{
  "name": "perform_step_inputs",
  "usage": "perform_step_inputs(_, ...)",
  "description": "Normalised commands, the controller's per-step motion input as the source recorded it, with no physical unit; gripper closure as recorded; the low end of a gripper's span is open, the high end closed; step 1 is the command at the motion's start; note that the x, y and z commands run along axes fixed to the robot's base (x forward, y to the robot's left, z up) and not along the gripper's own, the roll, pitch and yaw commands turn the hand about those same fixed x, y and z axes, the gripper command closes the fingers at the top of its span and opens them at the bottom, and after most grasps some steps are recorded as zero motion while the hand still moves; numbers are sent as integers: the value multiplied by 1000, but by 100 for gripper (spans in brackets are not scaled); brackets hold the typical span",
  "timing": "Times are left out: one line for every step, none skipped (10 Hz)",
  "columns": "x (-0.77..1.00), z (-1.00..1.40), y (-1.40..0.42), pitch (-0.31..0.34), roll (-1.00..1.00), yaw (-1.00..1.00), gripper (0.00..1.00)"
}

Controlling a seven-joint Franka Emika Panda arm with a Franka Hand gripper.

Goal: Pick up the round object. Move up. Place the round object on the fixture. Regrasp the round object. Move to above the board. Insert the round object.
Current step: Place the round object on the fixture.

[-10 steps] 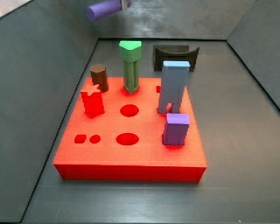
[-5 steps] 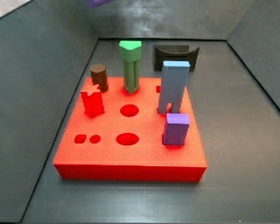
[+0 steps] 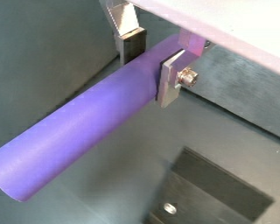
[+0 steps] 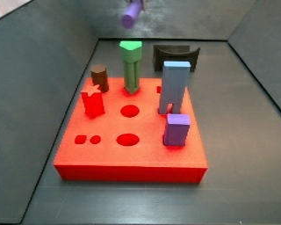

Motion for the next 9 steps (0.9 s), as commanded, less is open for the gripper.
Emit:
perform_step_inputs(1000,-153,-227,-53,195,654,100)
perform_step_inputs(1000,-134,-193,-32,164,426,100)
perform_step_inputs(1000,-121,-164,-18,123,271,100)
perform_step_inputs(1000,-109,-135,-9,94,174,100)
perform_step_inputs(870,-79,-84,5,81,103,100)
perform_step_inputs(742,-54,-51,17,72,70,100)
perform_step_inputs(575,-31,-25,38,58,46,100)
perform_step_inputs(494,-25,-21,51,51,43,100)
perform_step_inputs(669,619,245,246,-1000,99,100)
